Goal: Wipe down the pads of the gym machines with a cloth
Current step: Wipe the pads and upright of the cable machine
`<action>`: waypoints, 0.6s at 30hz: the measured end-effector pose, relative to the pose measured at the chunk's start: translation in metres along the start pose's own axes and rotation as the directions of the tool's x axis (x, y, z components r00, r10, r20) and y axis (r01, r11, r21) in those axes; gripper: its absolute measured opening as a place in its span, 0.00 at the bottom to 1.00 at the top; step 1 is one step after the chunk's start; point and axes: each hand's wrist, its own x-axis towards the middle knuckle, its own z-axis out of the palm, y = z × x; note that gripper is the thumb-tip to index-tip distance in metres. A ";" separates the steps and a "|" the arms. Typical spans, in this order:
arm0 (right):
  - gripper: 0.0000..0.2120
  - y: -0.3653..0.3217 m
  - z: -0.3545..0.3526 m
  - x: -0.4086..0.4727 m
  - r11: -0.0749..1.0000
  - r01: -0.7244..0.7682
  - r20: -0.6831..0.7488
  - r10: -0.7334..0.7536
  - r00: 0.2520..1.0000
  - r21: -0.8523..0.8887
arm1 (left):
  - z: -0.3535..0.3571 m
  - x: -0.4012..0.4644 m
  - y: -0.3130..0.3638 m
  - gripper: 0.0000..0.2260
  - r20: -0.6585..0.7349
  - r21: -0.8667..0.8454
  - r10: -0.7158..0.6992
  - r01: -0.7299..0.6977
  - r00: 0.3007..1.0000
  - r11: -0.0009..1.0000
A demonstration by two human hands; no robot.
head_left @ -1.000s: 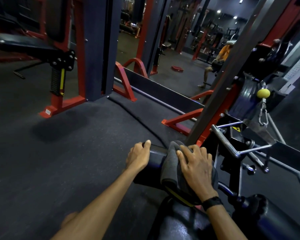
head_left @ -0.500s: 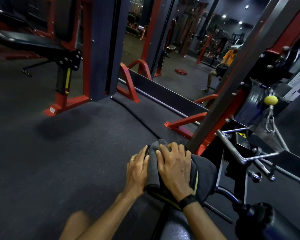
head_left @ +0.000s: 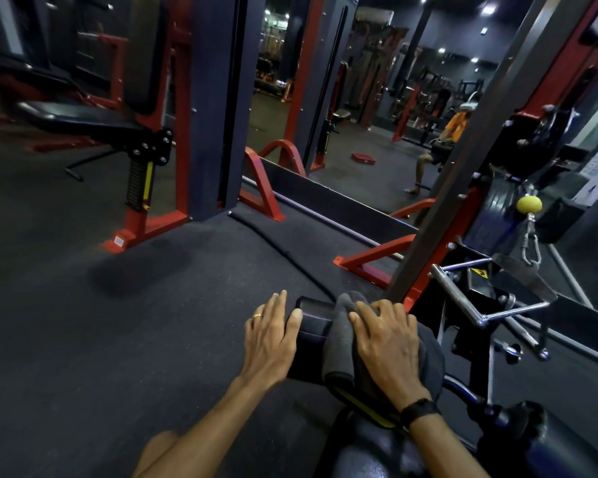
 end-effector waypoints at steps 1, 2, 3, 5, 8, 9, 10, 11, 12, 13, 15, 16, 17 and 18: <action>0.15 0.002 -0.001 -0.002 1.000 -0.013 -0.008 0.013 1.000 -0.005 | -0.002 0.000 0.000 0.36 0.002 0.027 0.010 -0.010 1.000 1.000; 0.14 0.003 -0.002 -0.003 1.000 -0.023 -0.013 0.022 1.000 -0.014 | -0.002 0.000 0.000 0.35 0.001 0.038 0.011 -0.011 1.000 0.999; 0.13 0.002 -0.003 -0.004 0.999 -0.029 -0.015 0.029 0.999 -0.020 | -0.001 0.000 -0.001 0.32 -0.001 0.037 0.002 -0.002 1.000 0.999; 0.12 -0.002 -0.003 -0.005 0.999 -0.040 -0.012 0.040 0.999 -0.028 | 0.002 -0.001 -0.001 0.27 -0.003 0.022 -0.019 0.019 1.000 1.000; 0.14 -0.003 -0.002 -0.005 0.998 -0.052 -0.008 0.052 0.999 -0.033 | 0.006 -0.002 -0.001 0.25 0.004 0.009 -0.028 0.028 1.000 1.000; 0.15 -0.004 -0.001 -0.005 0.998 -0.054 -0.009 0.054 0.999 -0.033 | 0.006 -0.002 0.000 0.25 0.001 0.002 -0.028 0.028 1.000 1.000; 0.16 -0.004 0.000 -0.004 0.998 -0.054 -0.009 0.054 0.999 -0.034 | 0.007 -0.001 0.000 0.25 -0.001 -0.002 -0.029 0.029 1.000 1.000; 0.16 -0.004 0.000 -0.004 0.998 -0.054 -0.010 0.054 0.998 -0.035 | 0.007 0.001 0.000 0.25 -0.004 -0.003 -0.028 0.028 1.000 1.000; 0.17 -0.005 0.001 -0.003 0.998 -0.054 -0.014 0.053 0.998 -0.038 | 0.007 0.002 0.001 0.24 -0.011 0.000 -0.025 0.025 1.000 1.000; 0.16 -0.005 0.001 -0.002 0.998 -0.054 -0.018 0.053 0.998 -0.044 | 0.007 0.003 0.002 0.24 -0.018 0.002 -0.021 0.021 1.000 1.000; 0.15 -0.007 0.001 -0.002 0.997 -0.056 -0.026 0.054 0.998 -0.057 | 0.007 0.005 0.004 0.24 -0.022 -0.001 -0.018 0.018 1.000 1.000; 0.14 -0.008 0.001 -0.002 0.996 -0.059 -0.031 0.057 0.998 -0.062 | 0.008 0.006 0.004 0.24 -0.026 -0.006 -0.016 0.016 1.000 1.000; 0.14 -0.009 0.001 -0.002 0.996 -0.063 -0.035 0.061 0.997 -0.066 | 0.008 0.006 0.004 0.24 -0.030 -0.010 -0.013 0.012 0.999 1.000; 0.14 -0.010 0.002 -0.002 0.995 -0.068 -0.039 0.065 0.997 -0.067 | 0.009 0.006 0.003 0.25 -0.033 -0.014 -0.013 0.013 0.999 1.000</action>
